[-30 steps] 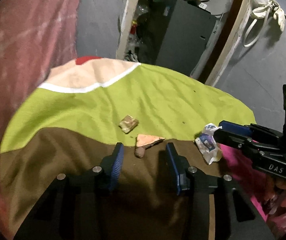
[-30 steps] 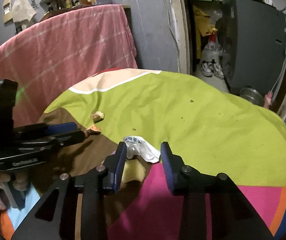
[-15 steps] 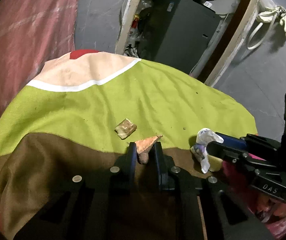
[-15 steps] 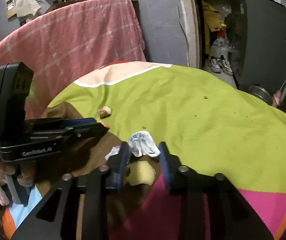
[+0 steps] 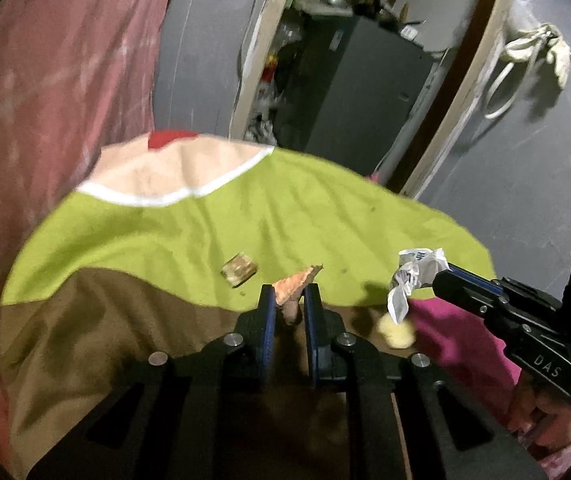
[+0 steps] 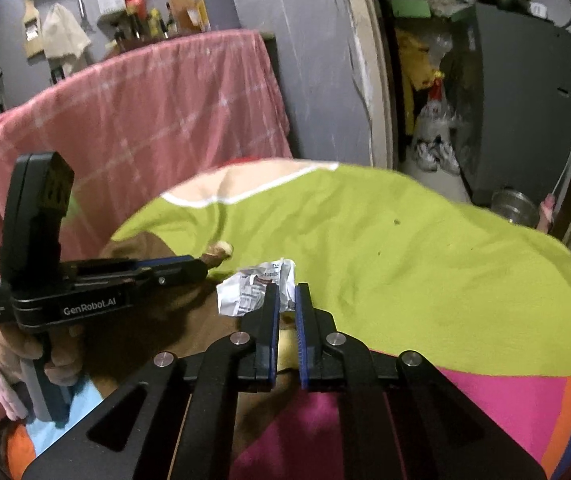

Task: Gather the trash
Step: 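Grasp the tan paper scrap with the left tool while the right tool grasps the crumpled white wrapper, then carry the scrap and white wrapper over the blue bucket and open both tools, then move both tools back from the bucket toward the blanket, then grasp the brown paper scrap with the left tool while the right tool grasps the yellow sponge piece, then carry the brown scrap and yellow piece over the blue bucket and open both tools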

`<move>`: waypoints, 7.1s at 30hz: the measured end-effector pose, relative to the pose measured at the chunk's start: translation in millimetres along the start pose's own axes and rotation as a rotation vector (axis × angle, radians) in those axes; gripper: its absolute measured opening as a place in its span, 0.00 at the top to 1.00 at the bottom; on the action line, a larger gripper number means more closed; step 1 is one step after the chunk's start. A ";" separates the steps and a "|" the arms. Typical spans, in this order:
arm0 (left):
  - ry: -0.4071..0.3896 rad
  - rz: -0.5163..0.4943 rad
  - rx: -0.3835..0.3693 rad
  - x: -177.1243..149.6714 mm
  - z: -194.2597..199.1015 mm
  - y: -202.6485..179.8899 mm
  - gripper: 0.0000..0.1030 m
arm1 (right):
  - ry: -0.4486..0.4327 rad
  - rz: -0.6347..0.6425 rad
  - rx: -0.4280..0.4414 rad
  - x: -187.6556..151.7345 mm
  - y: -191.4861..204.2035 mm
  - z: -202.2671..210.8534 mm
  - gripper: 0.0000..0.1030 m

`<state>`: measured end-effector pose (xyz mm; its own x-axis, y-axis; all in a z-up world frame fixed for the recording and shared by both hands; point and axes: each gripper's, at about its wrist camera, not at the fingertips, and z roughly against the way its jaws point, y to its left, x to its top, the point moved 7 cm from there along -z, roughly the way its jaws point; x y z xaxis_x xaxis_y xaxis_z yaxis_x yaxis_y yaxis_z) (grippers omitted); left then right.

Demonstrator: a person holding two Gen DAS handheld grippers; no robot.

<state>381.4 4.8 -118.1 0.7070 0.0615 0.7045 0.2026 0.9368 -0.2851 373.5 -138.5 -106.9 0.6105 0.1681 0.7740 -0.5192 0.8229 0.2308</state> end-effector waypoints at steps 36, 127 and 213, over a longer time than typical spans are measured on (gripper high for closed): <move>-0.708 -0.282 -0.190 20.8 166.3 -308.6 0.89 | -0.773 0.138 -0.554 -1.1 -39.3 352.6 0.94; -0.559 -0.074 0.144 37.5 178.7 -52.5 0.02 | -0.712 0.044 -0.336 45.6 45.0 225.9 0.00; -0.502 -0.118 -0.064 42.7 135.1 -141.4 0.81 | -0.534 0.110 -0.334 50.3 23.0 213.4 0.75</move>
<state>291.5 -78.5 40.1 0.2678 0.1287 0.9549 0.3134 0.9255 -0.2126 264.6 -227.0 63.1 0.1377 0.0386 0.9897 -0.2953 0.9554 0.0038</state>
